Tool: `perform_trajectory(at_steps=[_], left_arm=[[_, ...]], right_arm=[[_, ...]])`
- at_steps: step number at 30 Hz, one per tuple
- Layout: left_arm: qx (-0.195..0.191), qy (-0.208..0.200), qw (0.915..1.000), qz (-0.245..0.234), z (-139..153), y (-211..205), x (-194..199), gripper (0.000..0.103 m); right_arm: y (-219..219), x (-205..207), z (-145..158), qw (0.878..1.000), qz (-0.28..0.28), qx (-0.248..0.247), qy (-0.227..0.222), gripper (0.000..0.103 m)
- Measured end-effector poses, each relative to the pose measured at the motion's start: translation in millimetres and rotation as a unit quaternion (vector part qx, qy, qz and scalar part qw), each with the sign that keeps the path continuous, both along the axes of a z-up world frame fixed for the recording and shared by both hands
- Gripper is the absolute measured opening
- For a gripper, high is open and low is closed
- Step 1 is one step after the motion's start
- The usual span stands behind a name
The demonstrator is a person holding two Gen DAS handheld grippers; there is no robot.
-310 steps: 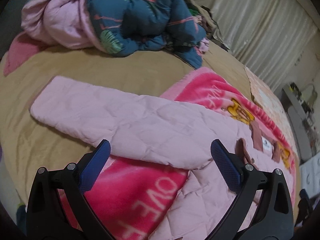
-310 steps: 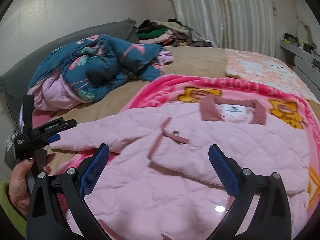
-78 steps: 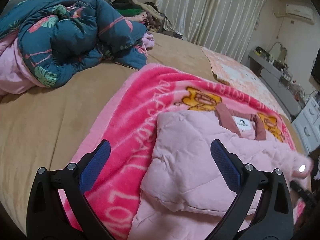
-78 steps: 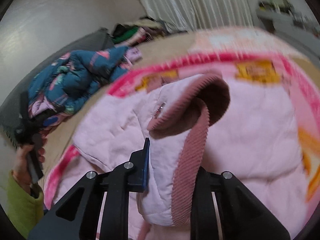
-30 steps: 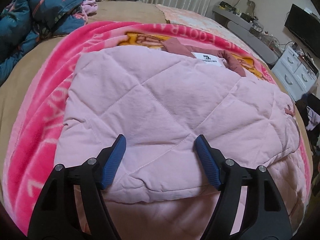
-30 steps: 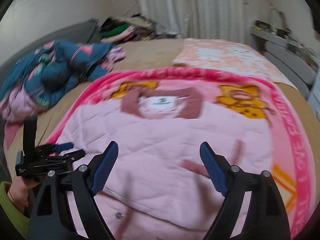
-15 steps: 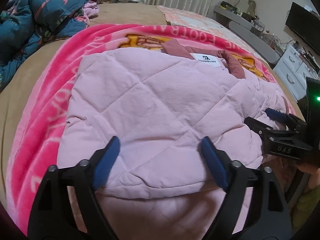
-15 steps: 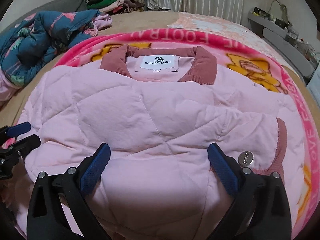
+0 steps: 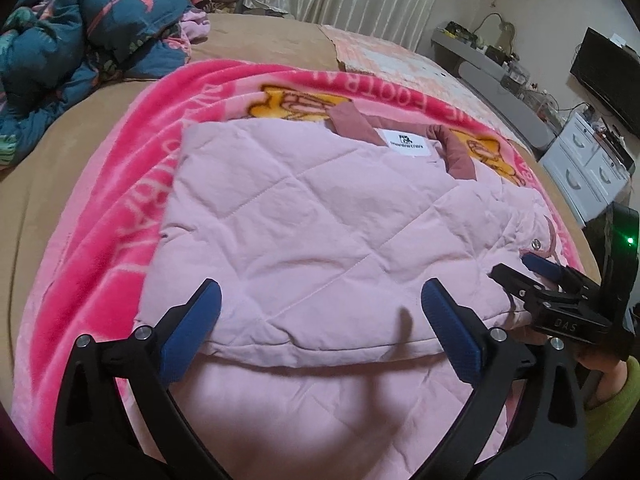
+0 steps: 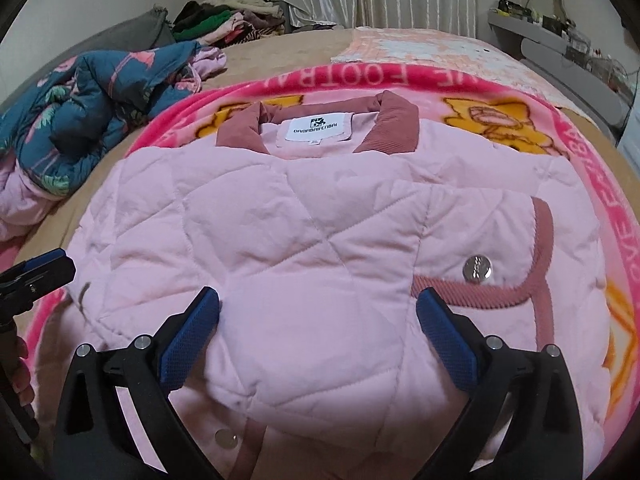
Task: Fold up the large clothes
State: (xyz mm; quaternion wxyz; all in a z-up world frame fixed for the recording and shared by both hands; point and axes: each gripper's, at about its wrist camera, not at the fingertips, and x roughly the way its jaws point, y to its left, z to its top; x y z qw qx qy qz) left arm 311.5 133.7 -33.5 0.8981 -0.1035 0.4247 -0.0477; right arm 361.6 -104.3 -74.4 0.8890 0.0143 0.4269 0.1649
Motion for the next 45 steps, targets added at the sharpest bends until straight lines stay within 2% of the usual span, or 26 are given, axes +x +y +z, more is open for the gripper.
perform_trajectory(at_steps=[11,26,45], left_arm=[[0.003,-0.017,0.9994,0.030,18.9,9.7,-19.8,0.094],[0.003,-0.038,0.9984,0.041,39.5,13.2,-43.2,0.094],[0.011,-0.084,0.9948,0.056,71.6,11.4,-85.2,0.094]], right_arm=[[-18.4,-18.5,17.3,0.998,-0.010,0.058,0.006,0.099],[-35.6,-37.4,47.4,0.996,-0.015,0.080,-0.022,0.099],[-50.2,-81.7,97.0,0.991,-0.010,0.100,-0.084,0.099]])
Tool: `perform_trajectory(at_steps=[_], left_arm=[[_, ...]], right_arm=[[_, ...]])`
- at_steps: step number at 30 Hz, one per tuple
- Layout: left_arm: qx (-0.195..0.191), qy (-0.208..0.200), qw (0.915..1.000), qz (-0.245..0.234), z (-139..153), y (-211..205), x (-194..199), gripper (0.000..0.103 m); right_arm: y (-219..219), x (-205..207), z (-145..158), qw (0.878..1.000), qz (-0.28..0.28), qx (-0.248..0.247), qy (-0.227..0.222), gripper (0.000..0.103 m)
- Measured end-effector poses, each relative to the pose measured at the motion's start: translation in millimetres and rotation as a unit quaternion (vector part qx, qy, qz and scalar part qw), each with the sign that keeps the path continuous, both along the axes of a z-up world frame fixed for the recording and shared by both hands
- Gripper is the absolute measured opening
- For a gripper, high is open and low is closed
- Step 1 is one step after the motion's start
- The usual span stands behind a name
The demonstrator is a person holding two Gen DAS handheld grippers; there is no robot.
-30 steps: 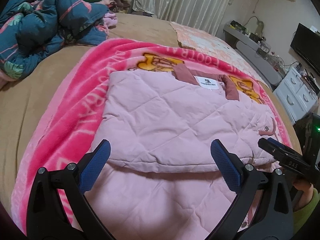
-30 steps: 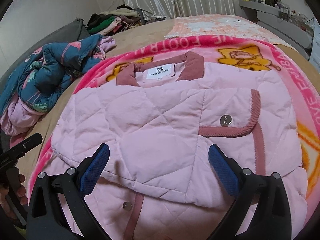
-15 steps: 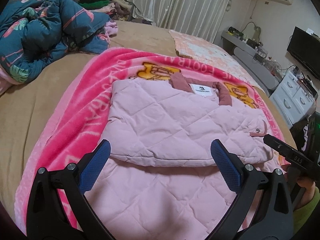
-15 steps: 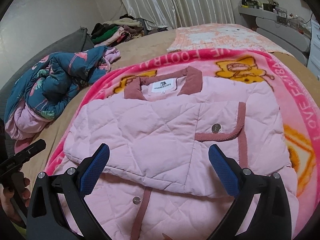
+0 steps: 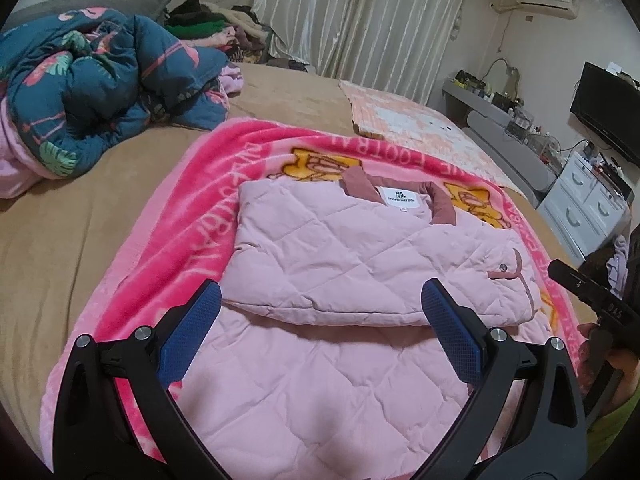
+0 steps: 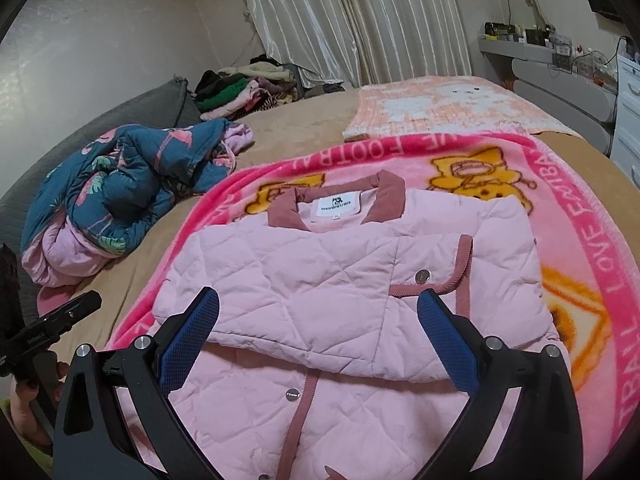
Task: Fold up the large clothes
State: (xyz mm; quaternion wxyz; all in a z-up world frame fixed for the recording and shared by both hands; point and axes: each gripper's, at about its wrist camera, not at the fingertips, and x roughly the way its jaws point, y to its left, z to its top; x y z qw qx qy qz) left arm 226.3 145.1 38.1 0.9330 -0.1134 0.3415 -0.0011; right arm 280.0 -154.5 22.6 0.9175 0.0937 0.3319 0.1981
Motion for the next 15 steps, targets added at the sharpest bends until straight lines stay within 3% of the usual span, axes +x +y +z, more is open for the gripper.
perform_trajectory(at_steps=[15], left_arm=[[0.009,-0.032,0.9994,0.011,16.0,-9.5,-37.3,0.094]], right_arm=[[-1.3,-29.5,21.7,0.999,0.011,0.009,-0.029,0.099]])
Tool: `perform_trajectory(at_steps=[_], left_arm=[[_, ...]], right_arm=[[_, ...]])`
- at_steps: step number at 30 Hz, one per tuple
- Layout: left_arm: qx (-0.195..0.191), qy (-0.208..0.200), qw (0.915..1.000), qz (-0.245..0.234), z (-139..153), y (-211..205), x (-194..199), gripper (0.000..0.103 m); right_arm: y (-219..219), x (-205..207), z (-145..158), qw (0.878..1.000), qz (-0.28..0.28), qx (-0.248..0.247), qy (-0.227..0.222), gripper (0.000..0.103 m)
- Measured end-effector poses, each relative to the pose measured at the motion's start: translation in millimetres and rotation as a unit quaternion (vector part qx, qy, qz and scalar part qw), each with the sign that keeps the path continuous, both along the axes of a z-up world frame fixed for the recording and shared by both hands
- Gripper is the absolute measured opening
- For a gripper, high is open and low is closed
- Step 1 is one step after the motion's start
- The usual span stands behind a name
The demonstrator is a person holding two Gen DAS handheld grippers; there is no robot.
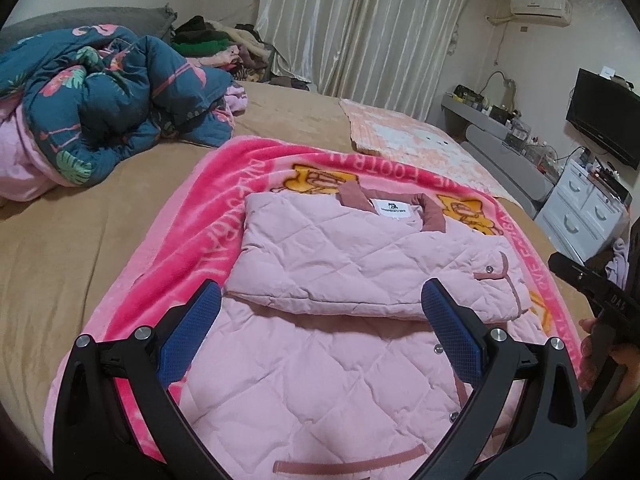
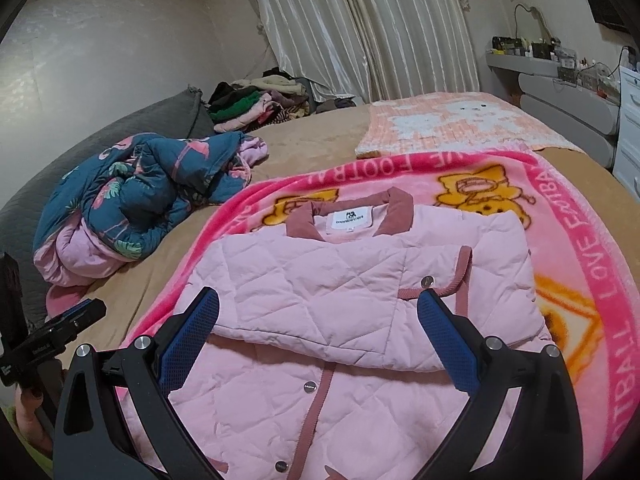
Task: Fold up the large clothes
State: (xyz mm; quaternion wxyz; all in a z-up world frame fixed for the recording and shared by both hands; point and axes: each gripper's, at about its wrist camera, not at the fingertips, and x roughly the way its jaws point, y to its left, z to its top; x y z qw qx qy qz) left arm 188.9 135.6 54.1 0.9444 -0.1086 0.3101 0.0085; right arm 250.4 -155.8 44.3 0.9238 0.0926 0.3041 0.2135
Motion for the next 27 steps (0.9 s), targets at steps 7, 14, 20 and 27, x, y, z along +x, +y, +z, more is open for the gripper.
perform_trajectory(at_steps=[7,14,20,27], left_arm=[[0.008,-0.007,0.9999,0.002,5.8,-5.3,-16.9,0.094],[0.020,-0.015,0.9997,0.001,12.3,-13.2,-35.6,0.094],[0.028,-0.022,0.9994,0.000,19.1,-19.8,-49.3,0.094],[0.032,-0.031,0.9990,-0.002,25.6,-27.0,-64.6,0.094]], right_arm=[[4.0,-14.9,8.0,1.000,0.008,0.003,-0.012,0.099],[6.3,-29.9,15.2,1.000,0.020,0.005,-0.022,0.099],[6.5,-43.5,23.1,0.999,0.028,0.006,-0.034,0.099],[3.7,-59.3,32.3,0.998,0.030,0.009,-0.047,0.099]])
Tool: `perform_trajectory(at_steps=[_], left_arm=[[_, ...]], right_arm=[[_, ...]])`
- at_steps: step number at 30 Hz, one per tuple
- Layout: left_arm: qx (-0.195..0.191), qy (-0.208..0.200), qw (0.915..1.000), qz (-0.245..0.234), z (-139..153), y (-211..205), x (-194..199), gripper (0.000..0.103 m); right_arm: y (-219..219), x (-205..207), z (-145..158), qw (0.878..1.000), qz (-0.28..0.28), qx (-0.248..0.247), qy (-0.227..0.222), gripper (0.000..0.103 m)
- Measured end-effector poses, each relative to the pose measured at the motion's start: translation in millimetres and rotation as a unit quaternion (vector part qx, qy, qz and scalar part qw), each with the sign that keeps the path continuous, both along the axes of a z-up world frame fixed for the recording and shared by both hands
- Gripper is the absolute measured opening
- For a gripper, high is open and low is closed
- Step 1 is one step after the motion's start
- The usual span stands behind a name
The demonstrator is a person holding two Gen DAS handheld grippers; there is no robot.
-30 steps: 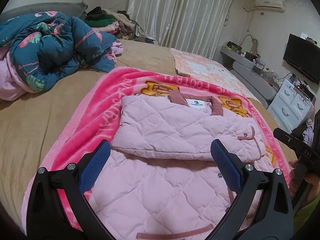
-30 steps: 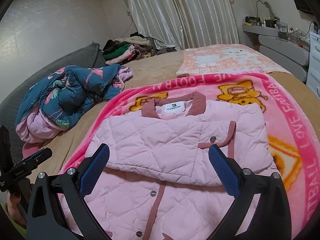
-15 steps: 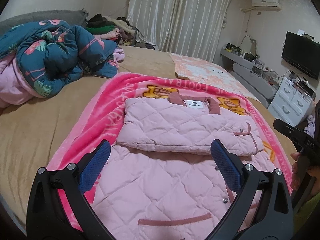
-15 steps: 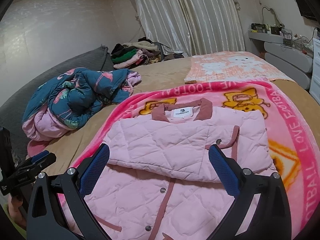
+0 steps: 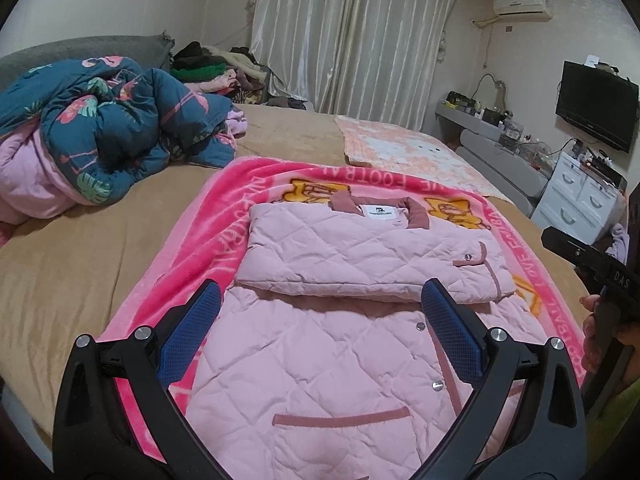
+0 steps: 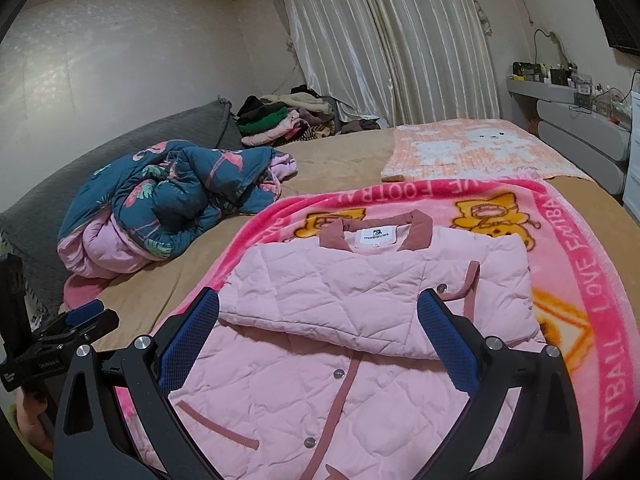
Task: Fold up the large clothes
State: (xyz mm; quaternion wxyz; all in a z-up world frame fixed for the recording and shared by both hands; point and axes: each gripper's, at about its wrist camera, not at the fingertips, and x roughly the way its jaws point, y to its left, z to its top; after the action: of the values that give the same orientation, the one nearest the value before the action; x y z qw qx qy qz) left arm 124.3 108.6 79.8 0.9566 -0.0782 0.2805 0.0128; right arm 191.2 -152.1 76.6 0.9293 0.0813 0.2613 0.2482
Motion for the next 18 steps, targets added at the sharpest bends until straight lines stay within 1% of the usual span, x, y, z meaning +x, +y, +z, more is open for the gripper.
perform_trajectory(at_steps=[7,18], left_arm=[[0.002,-0.005,1.0000,0.000,3.6,-4.2,-10.8,0.094],[0.009,-0.012,0.9999,-0.007,9.2,-17.8,-38.2,0.094]], right_arm=[[-4.7,-17.2,5.8,1.000,0.005,0.000,-0.011,0.099],[-13.7,-43.8,12.2,1.000,0.011,-0.001,-0.022,0.099]])
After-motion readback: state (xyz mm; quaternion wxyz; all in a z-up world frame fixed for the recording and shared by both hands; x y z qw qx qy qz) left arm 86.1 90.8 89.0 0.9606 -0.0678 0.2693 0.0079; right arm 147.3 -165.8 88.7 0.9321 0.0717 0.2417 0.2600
